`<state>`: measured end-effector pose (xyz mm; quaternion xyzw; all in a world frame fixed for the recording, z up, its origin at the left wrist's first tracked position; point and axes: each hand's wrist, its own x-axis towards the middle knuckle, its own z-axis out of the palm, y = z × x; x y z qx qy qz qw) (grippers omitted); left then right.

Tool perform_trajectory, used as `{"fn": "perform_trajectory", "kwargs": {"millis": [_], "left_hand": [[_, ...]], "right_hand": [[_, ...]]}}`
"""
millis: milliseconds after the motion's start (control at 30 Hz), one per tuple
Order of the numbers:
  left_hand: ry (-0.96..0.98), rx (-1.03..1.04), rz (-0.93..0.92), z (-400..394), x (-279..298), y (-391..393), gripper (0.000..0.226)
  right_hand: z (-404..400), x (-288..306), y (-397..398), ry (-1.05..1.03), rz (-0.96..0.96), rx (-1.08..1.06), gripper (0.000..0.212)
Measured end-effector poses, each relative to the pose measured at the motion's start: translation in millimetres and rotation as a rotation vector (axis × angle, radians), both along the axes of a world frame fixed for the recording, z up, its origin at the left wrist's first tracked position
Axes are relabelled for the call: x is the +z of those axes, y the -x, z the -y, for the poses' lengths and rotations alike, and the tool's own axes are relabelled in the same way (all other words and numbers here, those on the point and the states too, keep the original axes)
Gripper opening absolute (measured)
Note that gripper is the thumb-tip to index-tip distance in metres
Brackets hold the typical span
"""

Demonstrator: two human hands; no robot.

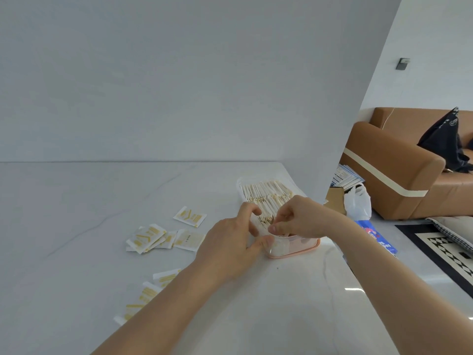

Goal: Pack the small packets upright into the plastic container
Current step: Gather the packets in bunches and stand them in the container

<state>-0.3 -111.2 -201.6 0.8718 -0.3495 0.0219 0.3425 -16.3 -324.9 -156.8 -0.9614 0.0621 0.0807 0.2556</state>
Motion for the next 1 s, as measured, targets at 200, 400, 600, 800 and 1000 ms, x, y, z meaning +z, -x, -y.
{"fn": "perform_trajectory", "kwargs": {"millis": [200,400,600,800,1000], "left_hand": [[0.178,0.138,0.056,-59.3,8.4,-7.0,0.030],[0.032,0.546,0.151,-149.3,-14.8,-43.1,0.022],[-0.389,0.692,0.028,-178.9,-40.8,-68.5,0.046],[-0.398,0.535,-0.037,-176.2,-27.5,-64.1,0.052],[-0.521,0.450,0.114,-151.4,-29.1,-50.4,0.059]], "right_hand": [[-9.4,5.4,14.5,0.168,0.352,-0.150,0.041],[-79.9,-5.5,57.7,-0.042,0.930,-0.081,0.044],[-153.1,-66.2,37.4,0.146,0.675,0.198,0.031],[-160.9,-90.2,0.4,0.280,0.566,0.056,0.054],[-147.7,-96.9,-2.5,0.359,0.377,0.065,0.076]]}}
